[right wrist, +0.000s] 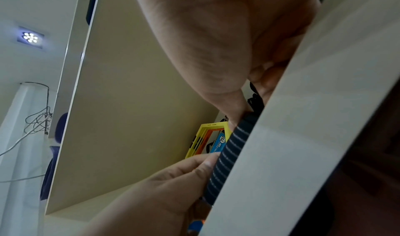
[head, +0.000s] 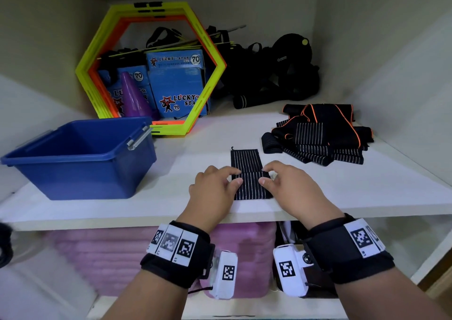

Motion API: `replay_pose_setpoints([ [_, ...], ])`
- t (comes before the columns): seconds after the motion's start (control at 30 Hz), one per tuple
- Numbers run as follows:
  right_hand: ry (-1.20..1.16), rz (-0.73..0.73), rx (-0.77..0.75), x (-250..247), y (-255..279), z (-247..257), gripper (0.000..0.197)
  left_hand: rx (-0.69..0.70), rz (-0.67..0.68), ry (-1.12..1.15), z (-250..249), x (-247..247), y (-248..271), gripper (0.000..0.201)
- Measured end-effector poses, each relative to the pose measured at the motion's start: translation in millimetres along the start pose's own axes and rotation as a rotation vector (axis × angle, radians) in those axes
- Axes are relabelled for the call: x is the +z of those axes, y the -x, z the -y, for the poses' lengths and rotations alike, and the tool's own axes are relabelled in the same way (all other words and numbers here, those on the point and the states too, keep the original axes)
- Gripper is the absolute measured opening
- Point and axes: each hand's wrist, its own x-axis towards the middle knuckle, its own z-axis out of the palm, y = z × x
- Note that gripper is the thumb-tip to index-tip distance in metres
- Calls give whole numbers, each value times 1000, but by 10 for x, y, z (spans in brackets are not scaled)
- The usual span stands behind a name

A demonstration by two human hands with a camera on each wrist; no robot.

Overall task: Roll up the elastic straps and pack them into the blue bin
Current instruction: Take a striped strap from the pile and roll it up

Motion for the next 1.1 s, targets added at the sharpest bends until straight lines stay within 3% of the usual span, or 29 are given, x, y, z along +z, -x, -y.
replay_pose_setpoints([
  [0.07,57,32,-25,-14,8,-17,35,-28,38,-98,-5,-8,18,30],
  [0.17,78,156,-62,-85,36,-54,65,-20,147,-81,40,-76,52,57],
  [0.23,83,239,-119,-138,42,-89,74,13,242,-36,77,-165,59,66],
  [0.37,58,339,-173,-202,54,-129,46,71,370,46,191,-266,2,51],
  [0.47,33,240,-151,-150,47,-104,24,37,313,61,216,-231,-17,31],
  [0.57,3,153,-82,-72,14,-95,43,-12,230,74,184,-186,-22,43],
  [0.77,-30,76,4,-13,-26,-52,56,-141,99,185,8,-161,-4,62],
  [1.0,60,-21,77,17,40,82,56,-237,80,65,-82,-116,-39,62],
  [1.1,98,-28,68,65,90,123,53,-210,55,17,-40,-122,-12,56],
])
